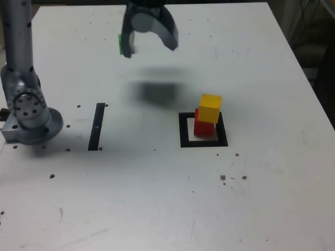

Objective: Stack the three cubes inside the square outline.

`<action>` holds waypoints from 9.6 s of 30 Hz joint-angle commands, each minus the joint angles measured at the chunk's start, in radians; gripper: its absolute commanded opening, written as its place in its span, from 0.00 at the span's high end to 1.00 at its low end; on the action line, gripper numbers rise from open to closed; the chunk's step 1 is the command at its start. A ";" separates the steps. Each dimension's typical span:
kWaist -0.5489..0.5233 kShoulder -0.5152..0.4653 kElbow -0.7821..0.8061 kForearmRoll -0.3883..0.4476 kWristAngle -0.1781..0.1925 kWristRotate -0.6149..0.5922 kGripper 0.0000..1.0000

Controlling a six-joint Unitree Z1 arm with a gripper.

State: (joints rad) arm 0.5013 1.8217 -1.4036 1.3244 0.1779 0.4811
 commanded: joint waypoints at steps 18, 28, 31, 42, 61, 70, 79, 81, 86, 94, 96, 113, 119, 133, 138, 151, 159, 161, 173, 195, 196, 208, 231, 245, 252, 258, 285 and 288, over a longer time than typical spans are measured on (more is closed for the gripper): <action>0.342 0.075 -0.042 -0.058 0.031 0.329 0.00; 0.447 0.106 -0.064 -0.116 0.052 0.478 0.00; 0.456 0.120 -0.072 -0.126 0.080 0.487 0.01; 0.457 0.229 -0.105 -0.132 0.210 0.536 0.01; 0.422 0.282 -0.110 -0.164 0.196 0.581 0.03; 0.395 0.301 -0.112 -0.155 0.192 0.579 0.09; 0.395 0.322 -0.120 -0.119 0.170 0.581 0.18; 0.395 0.328 -0.122 -0.114 0.164 0.581 0.21; 0.395 0.345 -0.124 -0.117 0.159 0.578 0.41; 0.395 0.348 -0.124 -0.136 0.130 0.598 0.72; 0.395 0.348 -0.124 -0.135 0.126 0.600 0.72; 0.368 0.275 -0.119 -0.127 0.082 0.599 0.72; 0.315 0.225 -0.120 -0.119 0.035 0.590 0.72; 0.085 0.092 -0.135 -0.032 -0.027 0.452 0.74; -0.012 0.078 -0.165 0.033 -0.025 0.371 0.74; -0.268 0.079 -0.278 0.182 -0.030 0.203 0.74; -0.369 0.092 -0.325 0.232 -0.056 0.136 0.74; -0.396 0.096 -0.343 0.246 -0.059 0.115 0.74; -0.544 0.132 -0.391 0.267 -0.091 -0.075 0.74; -0.626 0.269 -0.502 0.267 -0.100 -0.262 0.74; -0.626 0.273 -0.505 0.267 -0.101 -0.262 0.74; -0.626 0.304 -0.519 0.264 -0.107 -0.262 0.74; -0.626 0.327 -0.518 0.244 -0.130 -0.249 0.01; -0.626 0.242 -0.481 0.226 -0.099 -0.255 0.01; -0.627 0.147 -0.433 0.226 -0.076 -0.269 0.01; -0.627 0.064 -0.374 0.226 -0.068 -0.282 0.01; -0.580 -0.298 0.282 -0.002 -0.084 -0.441 0.00; -0.581 -0.314 0.344 -0.024 -0.091 -0.462 0.01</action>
State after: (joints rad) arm -0.0815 1.5188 -1.0810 1.3088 0.0905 0.0266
